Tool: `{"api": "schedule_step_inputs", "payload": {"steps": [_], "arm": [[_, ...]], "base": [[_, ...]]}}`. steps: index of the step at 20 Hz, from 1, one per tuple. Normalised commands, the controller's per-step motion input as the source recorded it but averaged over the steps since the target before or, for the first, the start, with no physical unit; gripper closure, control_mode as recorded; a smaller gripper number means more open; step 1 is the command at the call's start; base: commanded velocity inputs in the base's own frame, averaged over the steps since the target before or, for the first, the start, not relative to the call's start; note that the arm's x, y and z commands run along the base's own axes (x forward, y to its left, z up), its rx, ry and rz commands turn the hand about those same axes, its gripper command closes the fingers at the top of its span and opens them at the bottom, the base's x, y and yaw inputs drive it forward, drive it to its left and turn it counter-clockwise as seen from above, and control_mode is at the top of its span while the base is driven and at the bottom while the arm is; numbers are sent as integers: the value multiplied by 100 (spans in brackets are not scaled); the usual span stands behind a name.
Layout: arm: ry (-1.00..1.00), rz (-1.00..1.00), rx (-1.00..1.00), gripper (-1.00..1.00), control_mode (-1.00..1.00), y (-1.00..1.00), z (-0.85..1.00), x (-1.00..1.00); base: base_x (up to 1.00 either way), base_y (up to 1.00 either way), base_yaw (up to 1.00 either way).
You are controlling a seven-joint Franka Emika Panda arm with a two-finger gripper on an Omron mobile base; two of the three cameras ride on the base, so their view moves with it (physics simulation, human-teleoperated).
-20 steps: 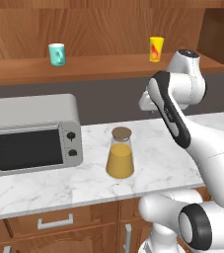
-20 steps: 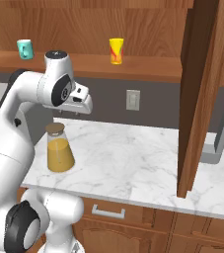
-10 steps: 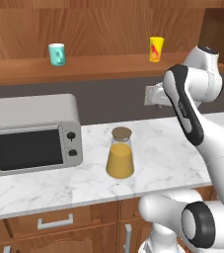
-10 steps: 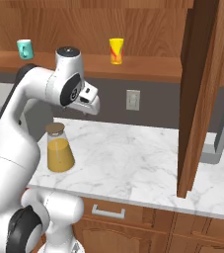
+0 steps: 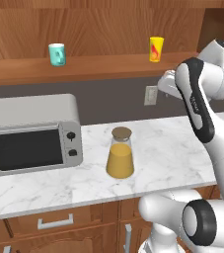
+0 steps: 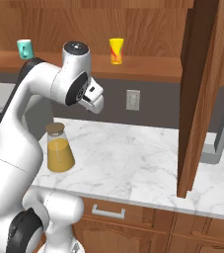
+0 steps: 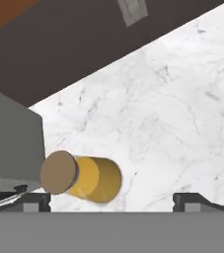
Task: There is a tray on the dining counter. Grab the cup, mug, and pitcher and place them on the tray. The pitcher may be placed next to the tray if it cannot fit the tray.
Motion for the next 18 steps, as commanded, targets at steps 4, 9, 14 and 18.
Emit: {"api": "schedule_step_inputs", "payload": {"steps": [4, 9, 14, 18], "arm": [[-6, -30, 12, -100, -100, 0, 33, 0], [-6, -33, 11, -100, -100, 0, 37, 0], [-6, -23, 17, -100, -100, 0, 44, 0], [-4, -17, 19, -100, -100, -12, 25, 0]], "base": [[0, 0, 0], [0, 0, 0], [0, 0, 0], [0, 0, 0]]}}
